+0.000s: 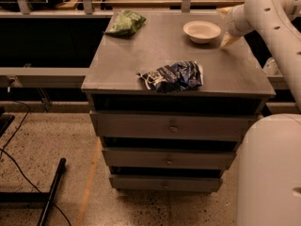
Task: Move paper bowl near blue chip bag
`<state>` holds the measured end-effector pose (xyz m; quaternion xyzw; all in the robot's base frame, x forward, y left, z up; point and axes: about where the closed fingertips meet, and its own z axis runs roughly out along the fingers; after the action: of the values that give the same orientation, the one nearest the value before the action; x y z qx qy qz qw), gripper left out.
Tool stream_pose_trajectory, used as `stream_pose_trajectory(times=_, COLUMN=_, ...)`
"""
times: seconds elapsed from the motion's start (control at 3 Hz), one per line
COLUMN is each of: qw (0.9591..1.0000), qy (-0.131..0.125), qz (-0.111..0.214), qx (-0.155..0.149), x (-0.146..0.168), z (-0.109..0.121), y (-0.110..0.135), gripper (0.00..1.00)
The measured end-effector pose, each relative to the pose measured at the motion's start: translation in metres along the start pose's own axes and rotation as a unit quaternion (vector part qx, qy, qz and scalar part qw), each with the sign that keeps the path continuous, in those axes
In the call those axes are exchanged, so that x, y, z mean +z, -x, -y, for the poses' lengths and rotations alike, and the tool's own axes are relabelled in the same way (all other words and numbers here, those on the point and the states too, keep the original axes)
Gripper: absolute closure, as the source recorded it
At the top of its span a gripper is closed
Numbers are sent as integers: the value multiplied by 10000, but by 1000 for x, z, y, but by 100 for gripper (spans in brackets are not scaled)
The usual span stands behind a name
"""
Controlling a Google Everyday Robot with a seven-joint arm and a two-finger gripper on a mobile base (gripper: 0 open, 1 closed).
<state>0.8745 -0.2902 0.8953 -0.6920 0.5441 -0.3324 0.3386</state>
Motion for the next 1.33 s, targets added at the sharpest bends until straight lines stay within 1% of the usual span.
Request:
stream_pose_trajectory(times=0.33, qw=10000, qy=13, qz=0, qx=-7, x=12, z=-6, y=3, gripper=28)
stream_pose_trajectory(times=0.67, qw=10000, qy=49, qz=41, qx=-45, x=20, z=-11, y=9, gripper=44)
stream_pose_trajectory(times=1.33, qw=9999, qy=57, qz=71, qx=-61, x=25, z=-14, y=13, gripper=89)
